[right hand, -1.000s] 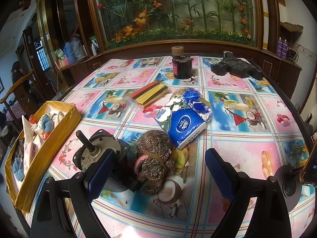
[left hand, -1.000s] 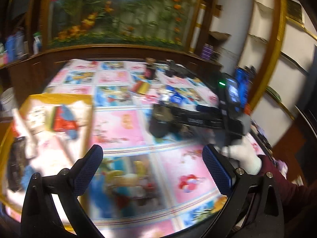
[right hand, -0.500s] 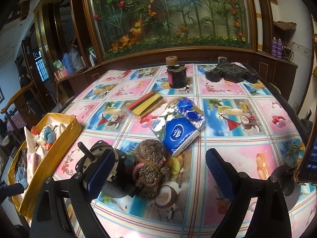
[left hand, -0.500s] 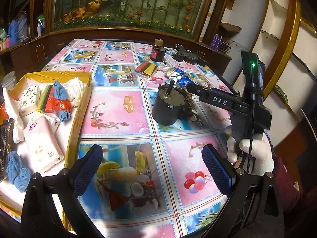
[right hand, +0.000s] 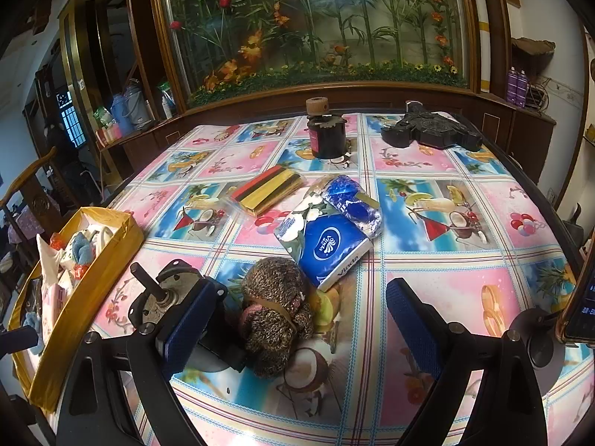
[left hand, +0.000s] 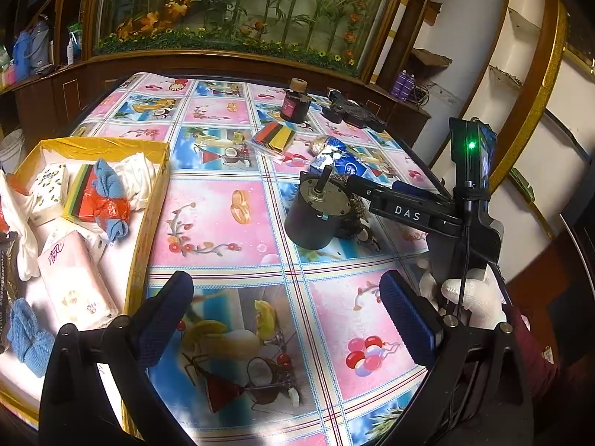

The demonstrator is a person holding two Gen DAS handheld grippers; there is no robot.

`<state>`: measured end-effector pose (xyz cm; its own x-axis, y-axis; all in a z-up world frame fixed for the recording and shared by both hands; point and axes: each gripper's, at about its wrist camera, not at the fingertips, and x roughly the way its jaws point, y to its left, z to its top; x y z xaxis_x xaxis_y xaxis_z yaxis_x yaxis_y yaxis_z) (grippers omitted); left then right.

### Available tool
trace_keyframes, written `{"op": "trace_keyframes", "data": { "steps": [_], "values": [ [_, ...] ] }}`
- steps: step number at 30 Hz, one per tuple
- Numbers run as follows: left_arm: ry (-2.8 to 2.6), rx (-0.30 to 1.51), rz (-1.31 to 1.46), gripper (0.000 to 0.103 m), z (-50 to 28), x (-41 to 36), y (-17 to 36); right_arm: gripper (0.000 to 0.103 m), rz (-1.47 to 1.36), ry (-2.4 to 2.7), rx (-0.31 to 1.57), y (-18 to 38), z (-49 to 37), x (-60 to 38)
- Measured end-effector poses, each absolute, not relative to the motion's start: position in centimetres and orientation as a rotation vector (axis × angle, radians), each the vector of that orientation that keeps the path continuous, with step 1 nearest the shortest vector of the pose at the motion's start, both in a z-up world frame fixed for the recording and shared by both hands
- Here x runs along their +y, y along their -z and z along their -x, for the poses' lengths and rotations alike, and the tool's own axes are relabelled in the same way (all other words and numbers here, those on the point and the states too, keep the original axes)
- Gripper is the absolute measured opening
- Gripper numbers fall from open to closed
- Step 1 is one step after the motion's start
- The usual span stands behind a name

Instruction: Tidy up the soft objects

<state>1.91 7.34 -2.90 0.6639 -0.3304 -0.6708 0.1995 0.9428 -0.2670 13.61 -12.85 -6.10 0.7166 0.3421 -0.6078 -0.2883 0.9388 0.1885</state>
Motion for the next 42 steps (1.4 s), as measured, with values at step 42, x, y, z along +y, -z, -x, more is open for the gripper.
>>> {"op": "trace_keyframes", "data": {
  "steps": [42],
  "values": [
    [0.32, 0.876, 0.137, 0.1, -18.7, 6.0, -2.4, 0.094, -0.067, -0.39, 0.666, 2.5, -16.4, -13.0]
  ]
}}
